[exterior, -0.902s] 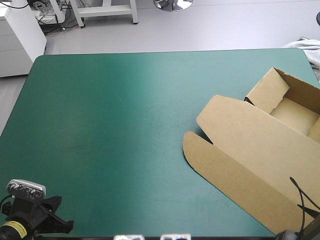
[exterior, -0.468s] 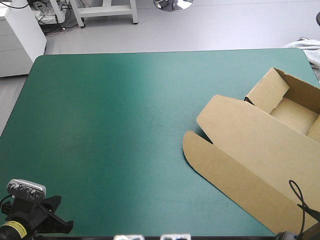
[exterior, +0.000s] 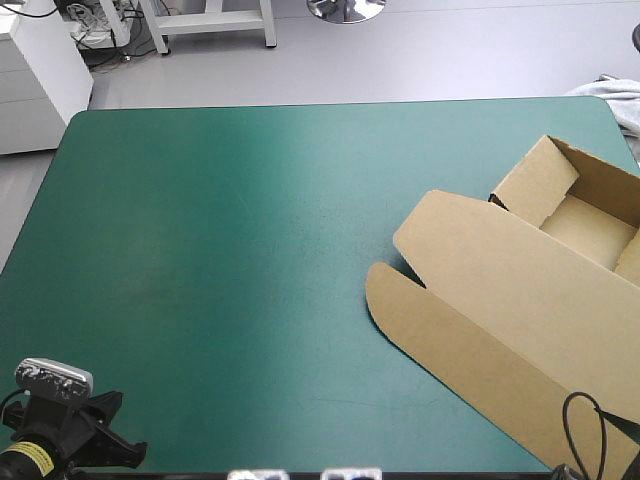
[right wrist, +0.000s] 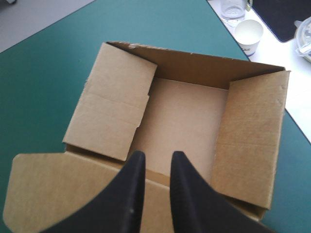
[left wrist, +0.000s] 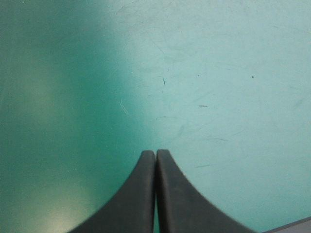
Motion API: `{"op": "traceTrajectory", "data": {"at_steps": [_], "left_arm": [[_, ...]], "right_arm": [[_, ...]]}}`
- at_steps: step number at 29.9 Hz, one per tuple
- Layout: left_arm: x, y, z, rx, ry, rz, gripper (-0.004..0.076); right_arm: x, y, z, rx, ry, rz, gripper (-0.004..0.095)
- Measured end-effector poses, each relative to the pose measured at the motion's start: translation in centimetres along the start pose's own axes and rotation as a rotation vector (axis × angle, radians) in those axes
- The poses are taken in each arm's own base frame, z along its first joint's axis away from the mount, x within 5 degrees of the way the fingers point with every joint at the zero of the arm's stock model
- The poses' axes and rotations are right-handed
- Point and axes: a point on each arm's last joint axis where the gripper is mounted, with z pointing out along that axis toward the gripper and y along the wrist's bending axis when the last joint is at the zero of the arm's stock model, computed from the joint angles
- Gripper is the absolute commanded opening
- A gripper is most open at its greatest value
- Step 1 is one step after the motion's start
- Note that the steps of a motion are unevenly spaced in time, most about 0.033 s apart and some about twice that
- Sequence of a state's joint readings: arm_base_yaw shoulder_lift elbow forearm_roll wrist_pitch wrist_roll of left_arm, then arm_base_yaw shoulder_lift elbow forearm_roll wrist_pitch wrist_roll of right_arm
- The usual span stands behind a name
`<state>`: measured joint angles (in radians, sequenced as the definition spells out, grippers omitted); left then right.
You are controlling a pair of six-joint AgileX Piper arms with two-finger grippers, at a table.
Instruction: Fold the box
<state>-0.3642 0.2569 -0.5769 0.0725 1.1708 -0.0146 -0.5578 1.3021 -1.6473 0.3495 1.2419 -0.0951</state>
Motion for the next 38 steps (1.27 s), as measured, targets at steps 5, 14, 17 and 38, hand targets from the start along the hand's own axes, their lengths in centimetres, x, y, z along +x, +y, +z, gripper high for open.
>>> {"op": "traceTrajectory", "data": {"at_steps": [5,14,17,38], "left_arm": [[-0.1,0.0,0.0,0.000,-0.010,0.000,-0.0010],[-0.1,0.0,-0.2,0.004,-0.047,-0.002,-0.0010],[0.2,-0.1,-0.2,0.007,-0.078,-0.006,-0.0010],[1.8,-0.3,1.0,0.025,-0.068,-0.014,-0.0010]], "right_arm": [[4.2,2.7,-3.1,-0.069,-0.015,-0.105,0.0070],[14.0,5.0,-6.9,-0.191,0.003,-0.404,-0.0004],[16.8,4.4,-7.6,-0.210,0.001,-0.460,-0.0017],[31.3,-0.6,-2.8,-0.221,0.085,-0.563,-0.0019]]}}
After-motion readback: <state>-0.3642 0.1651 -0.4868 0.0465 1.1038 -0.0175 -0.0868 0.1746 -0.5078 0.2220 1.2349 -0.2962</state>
